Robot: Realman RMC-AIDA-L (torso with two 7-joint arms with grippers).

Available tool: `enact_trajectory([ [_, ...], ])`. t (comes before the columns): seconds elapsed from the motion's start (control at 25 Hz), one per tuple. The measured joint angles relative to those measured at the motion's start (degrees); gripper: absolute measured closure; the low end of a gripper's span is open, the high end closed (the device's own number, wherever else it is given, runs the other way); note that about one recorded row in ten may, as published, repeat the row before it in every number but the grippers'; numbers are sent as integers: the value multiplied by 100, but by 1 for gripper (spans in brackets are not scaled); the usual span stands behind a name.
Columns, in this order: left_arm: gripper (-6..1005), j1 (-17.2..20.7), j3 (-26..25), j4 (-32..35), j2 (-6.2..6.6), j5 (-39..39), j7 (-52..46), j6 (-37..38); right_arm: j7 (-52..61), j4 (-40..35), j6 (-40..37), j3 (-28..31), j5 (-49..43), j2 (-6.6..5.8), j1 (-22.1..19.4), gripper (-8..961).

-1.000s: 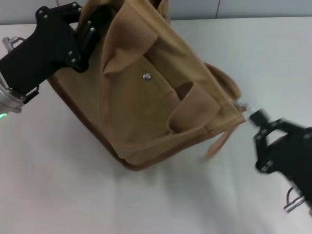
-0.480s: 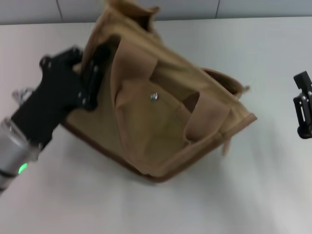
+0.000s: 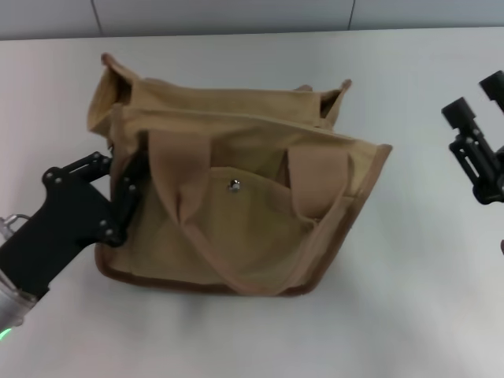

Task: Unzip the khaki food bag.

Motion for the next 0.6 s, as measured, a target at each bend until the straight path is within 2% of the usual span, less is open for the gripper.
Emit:
enact_trajectory([
  [0.16,846,66,23,193,2,4,-150,107,112,-91,-18,-85,-3,4,46,394],
  [0.28,632,208,23,426,5,2,-156,374,126,-107,-48,-87,-5,9,49,338],
  [0.36,554,298,13,552,6,-2,-157,583,131,-108,-90,-87,-7,10,49,267],
  [0.6,329,637,-103,1016,19,-60,-146,1130,255,-134,-138,-66,-8,4,81,177],
])
